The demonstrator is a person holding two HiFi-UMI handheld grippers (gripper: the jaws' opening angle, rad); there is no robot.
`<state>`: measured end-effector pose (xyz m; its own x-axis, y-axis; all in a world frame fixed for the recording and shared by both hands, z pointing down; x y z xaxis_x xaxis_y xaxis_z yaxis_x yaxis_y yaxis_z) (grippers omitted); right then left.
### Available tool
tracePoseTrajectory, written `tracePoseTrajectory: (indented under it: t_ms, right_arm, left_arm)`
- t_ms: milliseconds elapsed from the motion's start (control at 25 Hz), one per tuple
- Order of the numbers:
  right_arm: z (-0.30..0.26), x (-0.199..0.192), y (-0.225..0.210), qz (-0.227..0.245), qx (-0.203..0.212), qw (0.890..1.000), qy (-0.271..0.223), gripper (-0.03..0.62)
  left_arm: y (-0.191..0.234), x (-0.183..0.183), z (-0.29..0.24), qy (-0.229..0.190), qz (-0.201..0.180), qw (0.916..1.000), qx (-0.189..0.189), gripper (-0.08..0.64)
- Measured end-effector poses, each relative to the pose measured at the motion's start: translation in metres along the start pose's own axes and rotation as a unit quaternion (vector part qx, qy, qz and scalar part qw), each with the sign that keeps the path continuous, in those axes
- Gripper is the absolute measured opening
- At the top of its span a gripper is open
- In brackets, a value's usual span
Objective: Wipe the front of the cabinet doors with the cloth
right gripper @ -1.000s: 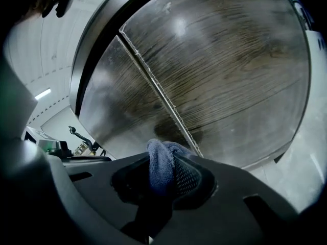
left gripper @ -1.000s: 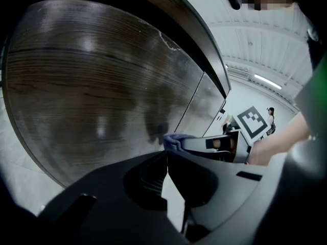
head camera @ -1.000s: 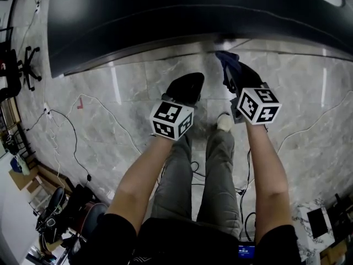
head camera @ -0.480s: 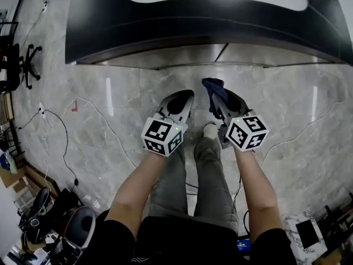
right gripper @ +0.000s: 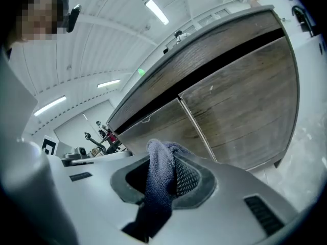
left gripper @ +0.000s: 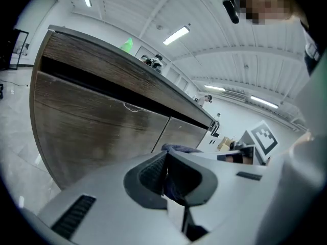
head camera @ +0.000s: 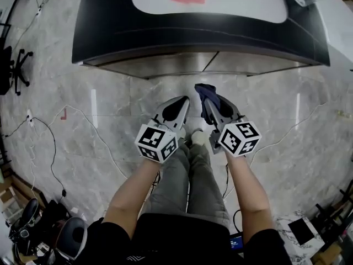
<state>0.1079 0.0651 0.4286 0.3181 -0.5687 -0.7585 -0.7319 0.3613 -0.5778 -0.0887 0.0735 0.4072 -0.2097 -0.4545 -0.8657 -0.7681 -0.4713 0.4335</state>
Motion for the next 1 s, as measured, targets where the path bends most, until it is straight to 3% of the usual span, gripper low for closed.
tracePoseTrajectory:
  t_ms: [320, 640, 1000]
  right_arm:
    - [-0.003, 0.022, 0.012, -0.003, -0.024, 0.998, -0.056, 0.084]
    - [-0.007, 0.039, -0.015, -0.04, -0.003, 0.995, -0.088, 0.084]
    - [-0.011, 0.058, -0.06, -0.061, 0.025, 0.993, -0.099, 0.084]
  left_arm:
    - [0.013, 0.02, 0.0, -0.002, -0.009, 0.9996, -0.028, 0.009]
    - [0.004, 0.014, -0.026, 0.004, -0.019, 0.9997, -0.012, 0.009]
    - [-0.032, 0.003, -0.062, -0.009, -0.015, 0.9997, 0.017, 0.008]
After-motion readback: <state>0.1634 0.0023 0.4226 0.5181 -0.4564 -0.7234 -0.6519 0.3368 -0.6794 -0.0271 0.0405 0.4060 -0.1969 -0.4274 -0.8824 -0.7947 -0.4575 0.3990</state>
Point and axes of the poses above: the fingertips, and each gripper's own axes: z backward along the fingers, y to its left, x out of its top, the point moved 10 cm from there along z, backward along the fingers, and after that the axes turned 7 degrees about -y, right-handed, at the moved point
